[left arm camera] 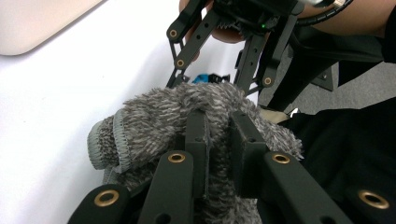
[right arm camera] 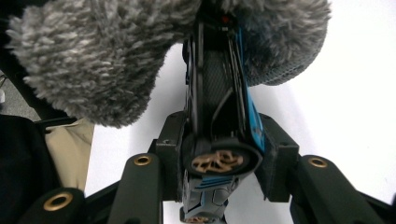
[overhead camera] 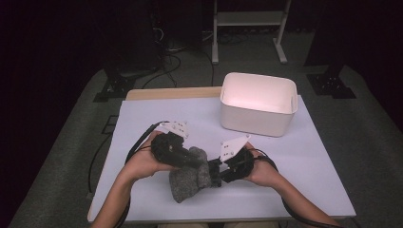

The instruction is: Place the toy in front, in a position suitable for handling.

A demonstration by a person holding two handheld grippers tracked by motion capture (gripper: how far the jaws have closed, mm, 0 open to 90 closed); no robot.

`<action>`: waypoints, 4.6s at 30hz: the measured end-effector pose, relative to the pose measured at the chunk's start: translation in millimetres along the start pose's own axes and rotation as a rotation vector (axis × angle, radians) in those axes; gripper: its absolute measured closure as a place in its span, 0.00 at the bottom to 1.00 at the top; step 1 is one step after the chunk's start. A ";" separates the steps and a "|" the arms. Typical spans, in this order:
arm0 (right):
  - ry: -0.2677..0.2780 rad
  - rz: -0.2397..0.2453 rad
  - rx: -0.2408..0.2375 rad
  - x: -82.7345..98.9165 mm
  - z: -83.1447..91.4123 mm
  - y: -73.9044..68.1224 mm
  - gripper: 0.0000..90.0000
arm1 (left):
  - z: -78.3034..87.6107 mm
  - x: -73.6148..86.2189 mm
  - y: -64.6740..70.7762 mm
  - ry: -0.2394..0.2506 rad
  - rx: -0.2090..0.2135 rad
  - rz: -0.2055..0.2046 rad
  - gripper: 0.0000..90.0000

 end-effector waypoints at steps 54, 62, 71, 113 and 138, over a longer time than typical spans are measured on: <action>-0.216 -0.015 0.059 50.7 51.0 -9.4 0.68 | -94.7 -1.9 4.2 -0.113 0.086 -0.008 0.87; -0.200 -0.043 0.058 67.8 57.0 -11.0 0.68 | -104.1 -6.4 7.2 -0.120 0.097 -0.018 0.87; -0.192 -0.079 0.060 90.1 59.8 -15.0 0.68 | -115.1 -12.7 16.8 -0.161 0.074 -0.083 0.87; -0.167 -0.072 -0.032 81.4 3.4 -2.7 0.62 | -81.3 -3.3 16.6 -0.167 0.022 -0.085 0.86; -0.074 -0.127 -0.016 81.5 -6.5 -1.1 0.61 | -71.3 29.4 4.9 -0.197 -0.026 -0.041 0.86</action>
Point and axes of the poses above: each handheld gripper's, and its own axes: z roughly backward along the jaws, x roughly out of its underside, y roughly to its right, the point moved 5 cm from there along -z, roughly forward along the jaws, and after that the axes turned 8 degrees about -x, right-handed, at the moved point
